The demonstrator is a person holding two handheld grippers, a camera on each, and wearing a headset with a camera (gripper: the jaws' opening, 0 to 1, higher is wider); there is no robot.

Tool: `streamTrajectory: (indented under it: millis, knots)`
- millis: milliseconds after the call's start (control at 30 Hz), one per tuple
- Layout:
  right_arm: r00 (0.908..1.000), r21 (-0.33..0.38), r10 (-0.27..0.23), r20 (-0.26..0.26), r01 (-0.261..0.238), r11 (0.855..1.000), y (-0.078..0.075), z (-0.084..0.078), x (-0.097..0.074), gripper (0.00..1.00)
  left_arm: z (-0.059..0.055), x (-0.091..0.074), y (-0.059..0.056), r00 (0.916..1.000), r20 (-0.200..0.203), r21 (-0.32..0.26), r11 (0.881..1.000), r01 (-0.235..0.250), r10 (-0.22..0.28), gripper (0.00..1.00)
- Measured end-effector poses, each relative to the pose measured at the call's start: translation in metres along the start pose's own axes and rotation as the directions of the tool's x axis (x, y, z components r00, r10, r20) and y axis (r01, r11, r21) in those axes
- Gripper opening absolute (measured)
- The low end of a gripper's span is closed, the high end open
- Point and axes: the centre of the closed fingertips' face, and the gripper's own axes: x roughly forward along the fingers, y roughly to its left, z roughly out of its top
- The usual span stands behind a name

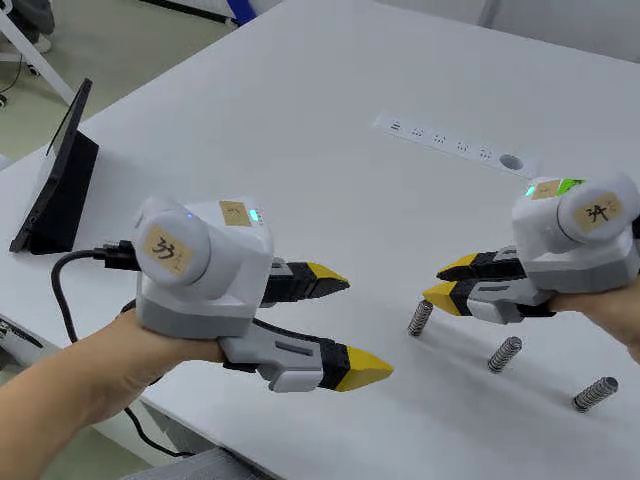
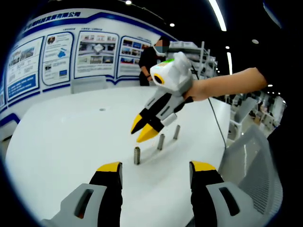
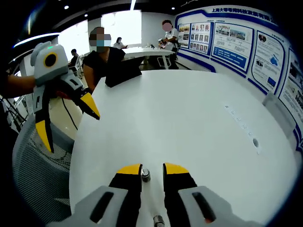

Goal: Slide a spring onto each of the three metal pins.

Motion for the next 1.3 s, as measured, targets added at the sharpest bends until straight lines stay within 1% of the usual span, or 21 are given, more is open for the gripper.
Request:
streamTrajectory:
  millis: [33, 100, 167, 200, 300, 433, 467, 500, 600, 667, 733, 833, 867, 933, 967, 1033, 1133, 1200, 1233, 1267, 1300]
  knots:
    - [0.9998, 0.018, -0.001, 0.022, 0.000, 1.000, 0.000, 0.003, -0.006, 0.19, 0.003, 0.000, 0.000, 1.0000, 0.006, 0.001, 1.000, -0.002, 0.002, 0.58]
    - [0.9990, 0.031, -0.012, 0.044, 0.011, 0.999, -0.002, 0.006, -0.015, 0.21, 0.006, 0.000, 0.000, 0.9999, 0.010, 0.006, 1.000, -0.003, 0.003, 0.59]
    - [0.9971, 0.026, -0.025, 0.072, 0.024, 0.999, -0.004, 0.008, -0.026, 0.22, 0.010, 0.000, -0.001, 1.0000, 0.001, 0.038, 0.999, -0.002, 0.002, 0.60]
    - [0.9958, 0.023, -0.046, 0.078, 0.045, 0.999, -0.007, 0.007, -0.033, 0.22, 0.011, 0.000, -0.001, 1.0000, -0.007, 0.052, 0.999, -0.003, 0.003, 0.60]
    - [0.9945, 0.034, -0.063, 0.084, 0.060, 0.998, -0.009, 0.001, -0.049, 0.24, 0.019, 0.001, -0.002, 1.0000, -0.004, 0.064, 0.998, 0.004, -0.003, 0.60]
    - [0.9882, 0.059, -0.083, 0.129, 0.076, 0.995, -0.009, -0.004, -0.072, 0.28, 0.027, 0.003, -0.003, 0.9999, -0.010, 0.095, 0.995, 0.009, -0.008, 0.61]
    - [0.9839, 0.088, -0.098, 0.149, 0.086, 0.992, -0.009, -0.006, -0.082, 0.30, 0.028, 0.004, -0.004, 0.9998, -0.015, 0.106, 0.994, 0.011, -0.010, 0.61]
    - [0.9815, 0.101, -0.108, 0.158, 0.093, 0.991, -0.010, -0.008, -0.088, 0.31, 0.029, 0.005, -0.004, 0.9998, -0.019, 0.113, 0.994, 0.012, -0.010, 0.62]
    - [0.9737, 0.145, -0.144, 0.176, 0.119, 0.982, -0.012, -0.022, -0.114, 0.34, 0.032, 0.006, -0.005, 0.9997, -0.023, 0.120, 0.993, 0.014, -0.011, 0.62]
    - [0.9657, 0.186, -0.169, 0.198, 0.132, 0.974, -0.015, -0.028, -0.128, 0.37, 0.033, 0.007, -0.007, 0.9996, -0.023, 0.121, 0.992, 0.016, -0.013, 0.62]
    - [0.9557, 0.221, -0.191, 0.224, 0.141, 0.965, -0.017, -0.035, -0.146, 0.40, 0.034, 0.010, -0.009, 0.9994, -0.031, 0.129, 0.991, 0.021, -0.017, 0.63]
    - [0.9472, 0.234, -0.214, 0.239, 0.157, 0.959, -0.019, -0.047, -0.168, 0.43, 0.035, 0.012, -0.012, 0.9991, -0.035, 0.136, 0.990, 0.027, -0.022, 0.64]
    - [0.9420, 0.236, -0.228, 0.246, 0.170, 0.957, -0.021, -0.050, -0.177, 0.43, 0.035, 0.013, -0.013, 0.9989, -0.038, 0.138, 0.990, 0.031, -0.026, 0.64]
    - [0.9364, 0.246, -0.234, 0.262, 0.170, 0.954, -0.020, -0.053, -0.188, 0.46, 0.035, 0.013, -0.014, 0.9987, -0.042, 0.140, 0.990, 0.034, -0.028, 0.65]
    - [0.9319, 0.246, -0.236, 0.275, 0.169, 0.954, -0.018, -0.054, -0.196, 0.47, 0.036, 0.013, -0.014, 0.9988, -0.040, 0.138, 0.990, 0.033, -0.027, 0.65]
    - [0.9272, 0.238, -0.242, 0.286, 0.176, 0.955, -0.016, -0.057, -0.205, 0.48, 0.042, 0.013, -0.014, 0.9992, -0.021, 0.134, 0.990, 0.037, -0.034, 0.66]
    - [0.9217, 0.238, -0.243, 0.302, 0.174, 0.956, -0.012, -0.059, -0.214, 0.50, 0.047, 0.012, -0.011, 0.9988, -0.021, 0.145, 0.988, 0.047, -0.044, 0.68]
    - [0.9207, 0.232, -0.240, 0.308, 0.172, 0.957, -0.007, -0.061, -0.217, 0.51, 0.050, 0.012, -0.007, 0.9988, -0.016, 0.145, 0.988, 0.048, -0.047, 0.70]
    - [0.9200, 0.229, -0.239, 0.310, 0.172, 0.958, -0.005, -0.062, -0.218, 0.51, 0.051, 0.012, -0.006, 0.9988, -0.020, 0.154, 0.987, 0.048, -0.046, 0.71]
    - [0.9209, 0.226, -0.236, 0.310, 0.170, 0.959, -0.004, -0.062, -0.218, 0.52, 0.051, 0.012, -0.005, 0.9986, -0.024, 0.161, 0.986, 0.051, -0.048, 0.72]
    - [0.9239, 0.221, -0.228, 0.307, 0.164, 0.961, 0.000, -0.064, -0.217, 0.52, 0.050, 0.013, -0.003, 0.9980, -0.033, 0.158, 0.986, 0.057, -0.053, 0.73]
